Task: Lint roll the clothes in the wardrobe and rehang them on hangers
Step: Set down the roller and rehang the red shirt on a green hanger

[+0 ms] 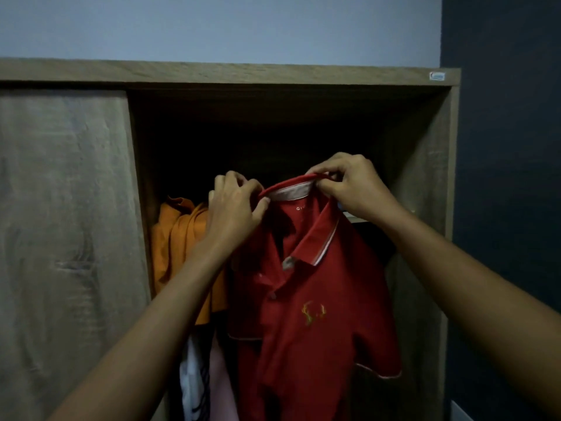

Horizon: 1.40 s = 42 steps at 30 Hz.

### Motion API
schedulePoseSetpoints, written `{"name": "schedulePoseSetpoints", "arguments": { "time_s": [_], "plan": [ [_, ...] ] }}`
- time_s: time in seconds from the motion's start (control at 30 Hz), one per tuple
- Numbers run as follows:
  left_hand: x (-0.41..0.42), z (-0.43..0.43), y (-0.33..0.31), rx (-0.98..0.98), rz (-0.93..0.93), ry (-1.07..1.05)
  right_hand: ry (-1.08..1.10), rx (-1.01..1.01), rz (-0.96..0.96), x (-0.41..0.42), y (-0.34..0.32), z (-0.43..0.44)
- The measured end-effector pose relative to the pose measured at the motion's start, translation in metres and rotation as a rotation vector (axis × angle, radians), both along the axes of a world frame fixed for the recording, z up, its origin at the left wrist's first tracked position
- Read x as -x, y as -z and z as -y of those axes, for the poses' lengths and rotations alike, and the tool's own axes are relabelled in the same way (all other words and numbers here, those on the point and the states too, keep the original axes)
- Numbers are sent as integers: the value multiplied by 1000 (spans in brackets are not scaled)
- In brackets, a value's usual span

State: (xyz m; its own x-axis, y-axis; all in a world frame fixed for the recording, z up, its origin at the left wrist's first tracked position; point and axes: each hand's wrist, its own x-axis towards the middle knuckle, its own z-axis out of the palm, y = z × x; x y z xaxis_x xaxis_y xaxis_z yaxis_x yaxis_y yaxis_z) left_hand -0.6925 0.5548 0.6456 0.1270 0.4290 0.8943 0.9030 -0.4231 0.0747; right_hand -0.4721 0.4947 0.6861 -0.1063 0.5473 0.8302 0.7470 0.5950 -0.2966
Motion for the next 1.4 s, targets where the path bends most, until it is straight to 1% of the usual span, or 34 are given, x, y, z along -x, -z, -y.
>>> {"name": "schedulePoseSetpoints", "arguments": {
  "time_s": [0.07,0.13,0.23,0.33,0.47,0.53,0.67,0.73,0.8,0.93,1.0,1.1,1.17,1.27,1.33,1.4],
  "plan": [
    [-6,3,8,46,-68,83,-1,-8,-25,-7,11,6],
    [-12,8,20,165,-49,218,6,-3,-56,-12,26,8],
    [-19,14,48,295,157,386,0,6,-119,-19,53,9],
    [-26,17,81,363,308,423,18,50,-129,-24,85,7],
    [-29,15,117,498,417,438,52,140,-142,-27,138,-6],
    [-27,9,131,544,449,444,43,250,-130,-29,166,-18],
    [-23,2,156,594,483,436,-189,646,-126,-26,206,-37],
    [-22,0,164,625,489,425,-252,774,-156,-20,217,-45],
    [-20,-3,171,649,483,413,-244,761,-233,-14,224,-58],
    [-13,-11,176,683,459,390,-113,659,-419,2,226,-99],
    [-9,-16,179,694,449,390,-53,665,-457,11,228,-125],
    [-5,-17,182,686,460,392,-13,745,-479,25,233,-155],
    [-3,-15,184,700,467,401,-18,795,-508,33,234,-169],
    [0,-16,187,714,471,407,-58,860,-628,45,236,-188],
    [2,-18,188,699,461,399,-117,876,-727,52,235,-194],
    [2,-19,188,677,451,385,-127,870,-772,57,233,-199]
  ]
}}
